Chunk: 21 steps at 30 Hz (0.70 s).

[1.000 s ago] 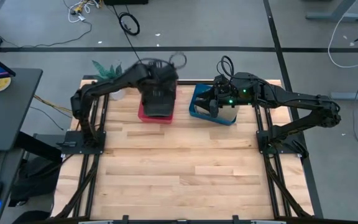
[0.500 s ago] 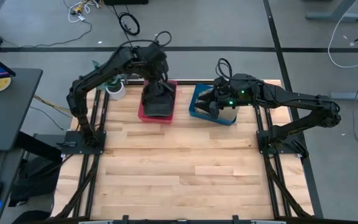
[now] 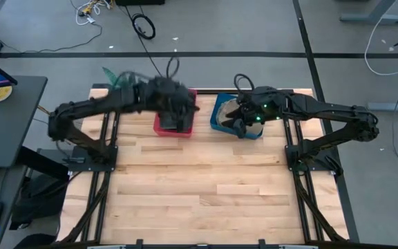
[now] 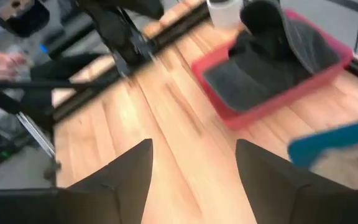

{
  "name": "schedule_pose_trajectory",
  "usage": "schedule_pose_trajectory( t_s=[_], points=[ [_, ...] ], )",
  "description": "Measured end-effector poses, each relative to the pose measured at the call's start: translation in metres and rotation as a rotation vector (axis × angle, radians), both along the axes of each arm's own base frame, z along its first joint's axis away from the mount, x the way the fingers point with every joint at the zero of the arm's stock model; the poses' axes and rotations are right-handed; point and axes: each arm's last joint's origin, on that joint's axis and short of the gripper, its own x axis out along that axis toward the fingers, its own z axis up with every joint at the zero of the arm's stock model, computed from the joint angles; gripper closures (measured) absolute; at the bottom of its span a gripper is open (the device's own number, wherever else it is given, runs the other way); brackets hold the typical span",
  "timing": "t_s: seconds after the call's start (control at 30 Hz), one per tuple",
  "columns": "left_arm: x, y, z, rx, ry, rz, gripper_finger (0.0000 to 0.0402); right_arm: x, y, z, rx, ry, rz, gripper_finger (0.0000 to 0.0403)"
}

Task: Pick & Place hat
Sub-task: Return to Home Position

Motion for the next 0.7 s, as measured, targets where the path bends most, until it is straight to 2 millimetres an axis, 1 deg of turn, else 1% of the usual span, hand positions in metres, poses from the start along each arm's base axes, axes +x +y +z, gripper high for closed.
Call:
schedule_pose_trajectory(
  t_s=[0.1,0.17,0.23,0.3,0.33,0.43,0.5,0.53,0.6,0.7],
  points=[
    [-0.002,-0.014,-0.036,-0.018,-0.024,-0.022,0.0399,-0.003,0.003,-0.005,0.006,0.064,0.012,0.0178],
    [-0.002,-0.02,-0.062,-0.029,-0.07,-0.032,0.0399,-0.005,0.004,-0.008,0.009,0.097,0.015,0.0184],
    [-0.003,-0.025,-0.089,-0.059,-0.139,-0.036,0.0399,-0.006,0.004,-0.009,0.011,0.109,0.015,0.0191],
    [-0.003,-0.028,-0.112,-0.121,-0.249,-0.058,0.0399,-0.006,0.004,-0.008,0.01,0.107,0.015,0.0198],
    [-0.006,-0.029,-0.125,-0.162,-0.298,-0.077,0.0399,-0.006,0.004,-0.008,0.01,0.106,0.014,0.0201],
    [-0.018,-0.032,-0.156,-0.271,-0.436,-0.109,0.0399,-0.006,0.003,-0.008,0.013,0.103,0.008,0.0209],
    [-0.03,-0.034,-0.169,-0.31,-0.509,-0.109,0.0399,-0.006,0.003,-0.008,0.02,0.102,0.003,0.0213],
    [-0.038,-0.035,-0.173,-0.317,-0.546,-0.113,0.0399,-0.006,0.003,-0.008,0.027,0.101,-0.002,0.0214],
    [-0.053,-0.036,-0.17,-0.301,-0.644,-0.131,0.0399,-0.006,0.003,-0.008,0.035,0.101,-0.008,0.0217],
    [-0.076,-0.04,-0.162,-0.278,-0.761,-0.156,0.0399,-0.006,0.003,-0.008,0.053,0.099,-0.021,0.0218]
  ],
)
